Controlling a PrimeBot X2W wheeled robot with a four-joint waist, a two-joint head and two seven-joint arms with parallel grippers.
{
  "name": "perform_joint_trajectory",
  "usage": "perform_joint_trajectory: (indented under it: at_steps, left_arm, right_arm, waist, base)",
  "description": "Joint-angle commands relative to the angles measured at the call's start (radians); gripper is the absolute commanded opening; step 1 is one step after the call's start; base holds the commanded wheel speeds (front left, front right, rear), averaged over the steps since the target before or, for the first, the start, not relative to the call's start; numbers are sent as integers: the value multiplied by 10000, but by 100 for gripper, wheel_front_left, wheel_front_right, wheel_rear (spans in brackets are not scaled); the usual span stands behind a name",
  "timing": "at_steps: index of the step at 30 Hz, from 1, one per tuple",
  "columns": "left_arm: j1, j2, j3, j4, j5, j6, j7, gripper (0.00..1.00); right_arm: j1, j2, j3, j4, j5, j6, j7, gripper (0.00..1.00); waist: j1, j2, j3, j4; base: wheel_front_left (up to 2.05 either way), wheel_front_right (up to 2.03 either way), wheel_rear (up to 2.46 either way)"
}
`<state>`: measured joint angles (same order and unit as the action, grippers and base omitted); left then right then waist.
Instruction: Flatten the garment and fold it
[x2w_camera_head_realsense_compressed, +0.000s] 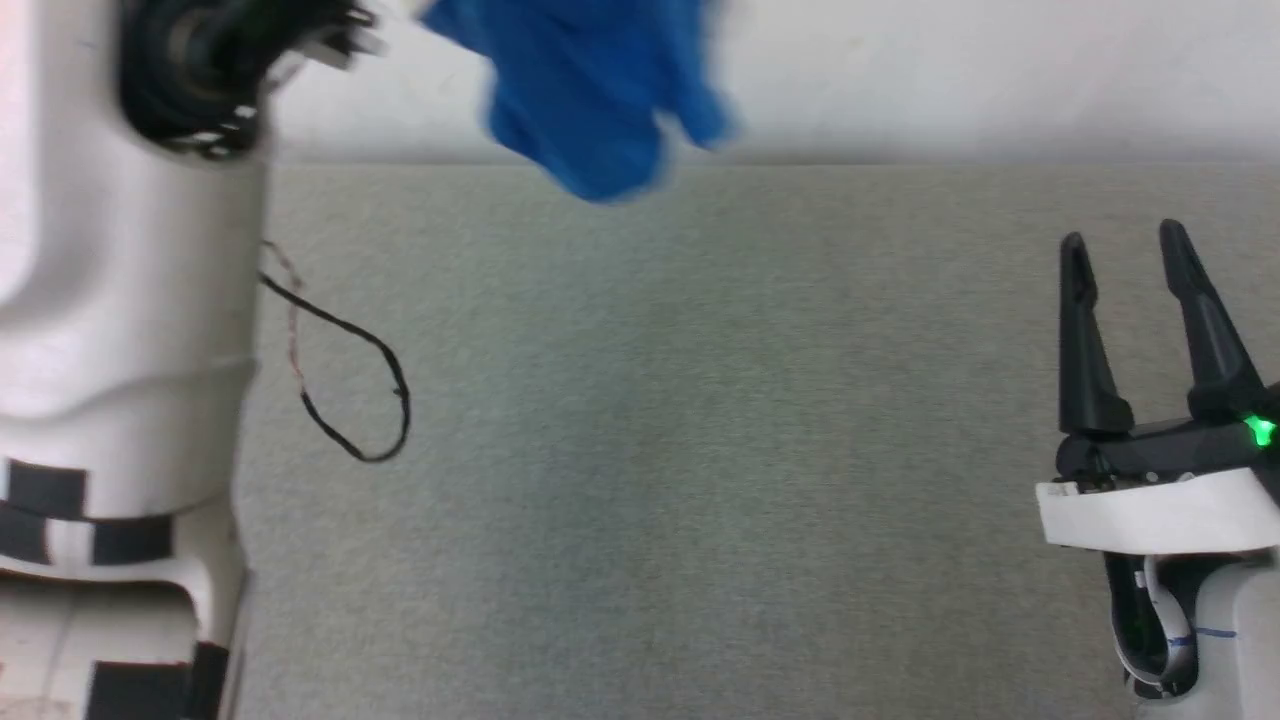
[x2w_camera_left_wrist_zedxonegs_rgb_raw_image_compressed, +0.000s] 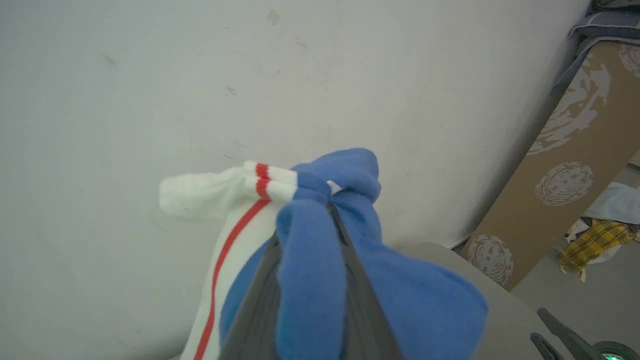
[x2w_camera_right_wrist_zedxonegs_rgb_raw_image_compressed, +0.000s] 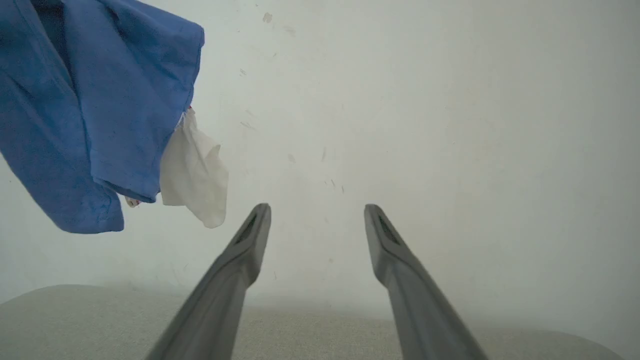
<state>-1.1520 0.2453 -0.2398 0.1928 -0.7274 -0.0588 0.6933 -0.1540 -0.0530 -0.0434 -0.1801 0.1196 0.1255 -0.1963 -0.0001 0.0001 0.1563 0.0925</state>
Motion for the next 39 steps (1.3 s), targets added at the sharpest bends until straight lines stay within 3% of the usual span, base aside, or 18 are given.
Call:
perform_joint_trajectory:
  at_steps: [1,10,16,23,32,33,34,39]
  left_arm:
    - [130,-90,-91,-145,-25,93,19,0]
    - [1717,-995,-1663,-853,539,272,-67,0]
    - [3542,-906,-3091,-942,1518,174,-598,0]
    - [5577,-685,-4563,389,2757,364,-1596,0]
    - [6247,-1241,-4935,2160,3029,767,-2849,0]
    - [6165,-1295,-4940,2240,3066,760,-3053,35]
    - [6095,-1370,-4827,2276,2997,811,-3276,100]
    - [5748,-1488,-4266,1746,2753,984,-4257,100]
  right_arm:
    - [115,26,-54,-5,80,52,-76,100]
    - [331,27,-726,-227,255,52,-222,100]
    - [510,27,-866,-294,367,52,-272,100]
    - [591,27,-712,-144,587,52,-349,100]
    - [546,27,-675,-40,578,52,-395,100]
    - [551,27,-705,-32,568,52,-397,100]
    - [564,28,-730,-21,552,52,-395,100]
    - [696,28,-770,5,485,52,-326,100]
  waist:
    - [1,-1,-483,-697]
    - [1,-1,-590,-1561]
    - [1,-1,-479,-1849]
    - [1,-1,-243,-1909]
    - [1,-1,-62,-1631]
    - [1,-1,-74,-1560]
    - [1,-1,-110,-1482]
    - [1,-1,-406,-1136]
  base:
    - [0,0,0]
    - [0,0,0]
    - [0,0,0]
    - [0,0,0]
    - [0,0,0]
    - [0,0,0]
    - [0,0,0]
    - [0,0,0]
